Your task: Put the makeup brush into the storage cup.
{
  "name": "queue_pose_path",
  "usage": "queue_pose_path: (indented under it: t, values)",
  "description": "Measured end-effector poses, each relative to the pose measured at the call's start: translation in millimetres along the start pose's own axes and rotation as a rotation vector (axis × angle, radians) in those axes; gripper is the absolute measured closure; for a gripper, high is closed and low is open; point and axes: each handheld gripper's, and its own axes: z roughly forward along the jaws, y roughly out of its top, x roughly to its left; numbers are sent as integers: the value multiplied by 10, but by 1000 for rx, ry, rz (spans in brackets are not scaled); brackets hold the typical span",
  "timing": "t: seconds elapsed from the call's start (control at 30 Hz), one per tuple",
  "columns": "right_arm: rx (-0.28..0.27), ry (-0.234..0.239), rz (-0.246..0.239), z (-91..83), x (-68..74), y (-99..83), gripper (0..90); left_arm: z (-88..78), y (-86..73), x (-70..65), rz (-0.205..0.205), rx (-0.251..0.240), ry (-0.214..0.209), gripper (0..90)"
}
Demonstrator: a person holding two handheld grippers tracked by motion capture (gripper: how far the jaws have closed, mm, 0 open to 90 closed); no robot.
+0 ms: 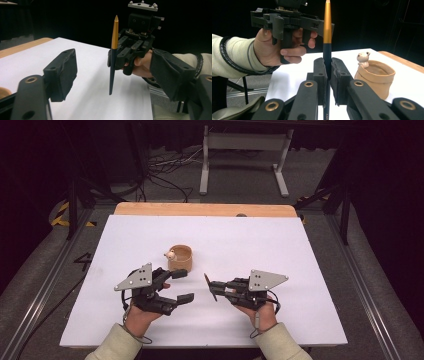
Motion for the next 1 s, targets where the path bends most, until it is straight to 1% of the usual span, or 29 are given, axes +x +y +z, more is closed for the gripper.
queue_pose_path:
  t: [0.33,0.37,0.47,0.5,0.57,0.63,0.67,0.7,0.8,0.83,1.0]
  values:
    - [-2,9,-5,24,23,-7,829,171,52,-10,-4,17,-17,296]
    - [-2,8,-4,25,26,-6,829,196,56,-14,-18,22,-20,300]
    - [-3,6,-2,29,35,-10,829,248,70,-24,-27,27,-30,340]
    - [-3,6,-3,35,42,-11,829,288,84,-32,-31,36,-31,370]
    - [-4,7,-3,36,44,-11,829,311,88,-36,-34,38,-27,382]
    - [-8,10,-6,35,49,-9,829,333,86,-43,-32,33,-14,425]
    - [-9,12,-7,32,49,-7,829,337,84,-46,-31,31,-8,462]
    - [-11,12,-7,29,53,-6,829,347,81,-54,-30,29,-1,523]
    - [-11,12,-7,30,56,-8,829,353,80,-62,-23,26,7,585]
    - [-11,12,-7,30,56,-8,829,353,81,-69,-17,21,11,585]
    - [-5,14,-9,44,62,-14,829,351,85,-89,-2,14,14,689]
